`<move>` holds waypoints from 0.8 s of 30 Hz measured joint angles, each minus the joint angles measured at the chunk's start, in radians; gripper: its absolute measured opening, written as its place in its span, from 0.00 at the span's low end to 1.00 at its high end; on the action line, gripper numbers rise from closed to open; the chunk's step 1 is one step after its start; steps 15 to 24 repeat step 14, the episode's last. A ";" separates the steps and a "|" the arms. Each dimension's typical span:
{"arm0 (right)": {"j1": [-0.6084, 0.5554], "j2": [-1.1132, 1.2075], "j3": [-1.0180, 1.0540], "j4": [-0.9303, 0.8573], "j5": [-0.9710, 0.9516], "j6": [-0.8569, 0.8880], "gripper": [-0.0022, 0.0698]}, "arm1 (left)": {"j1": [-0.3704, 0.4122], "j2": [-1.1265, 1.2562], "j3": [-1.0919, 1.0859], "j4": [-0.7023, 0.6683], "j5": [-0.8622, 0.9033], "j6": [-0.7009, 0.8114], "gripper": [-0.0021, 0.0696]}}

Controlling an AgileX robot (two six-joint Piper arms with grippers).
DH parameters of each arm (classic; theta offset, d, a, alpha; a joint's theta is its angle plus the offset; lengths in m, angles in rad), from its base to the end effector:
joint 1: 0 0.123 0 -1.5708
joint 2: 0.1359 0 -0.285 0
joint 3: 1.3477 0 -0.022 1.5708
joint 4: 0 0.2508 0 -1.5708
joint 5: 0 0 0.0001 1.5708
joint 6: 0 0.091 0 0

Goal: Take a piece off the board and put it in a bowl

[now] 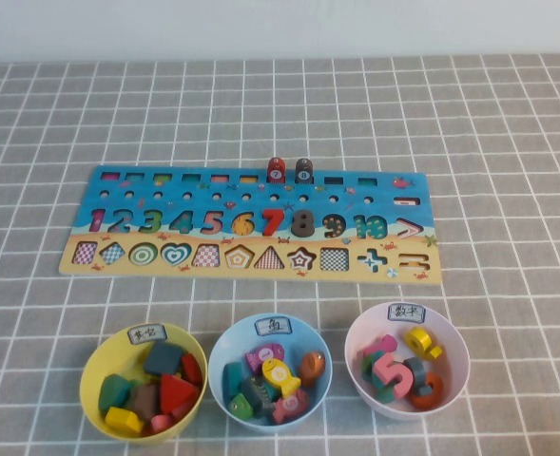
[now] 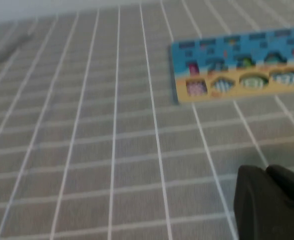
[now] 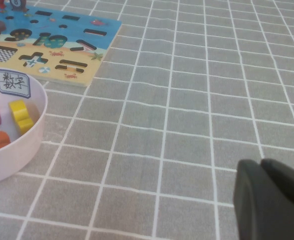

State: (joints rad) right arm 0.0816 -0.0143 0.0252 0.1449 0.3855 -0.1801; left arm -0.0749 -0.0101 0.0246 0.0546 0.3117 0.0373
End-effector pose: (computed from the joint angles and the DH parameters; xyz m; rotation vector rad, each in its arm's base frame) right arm 0.0515 0.0092 0.1712 -0.1566 1.8700 0.0756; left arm 0.0541 -0.0025 0.1773 0.1365 1.8042 0.0254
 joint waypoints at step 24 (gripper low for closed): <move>0.000 0.000 0.000 0.000 0.000 0.000 0.01 | 0.000 0.000 0.002 0.012 0.059 0.000 0.02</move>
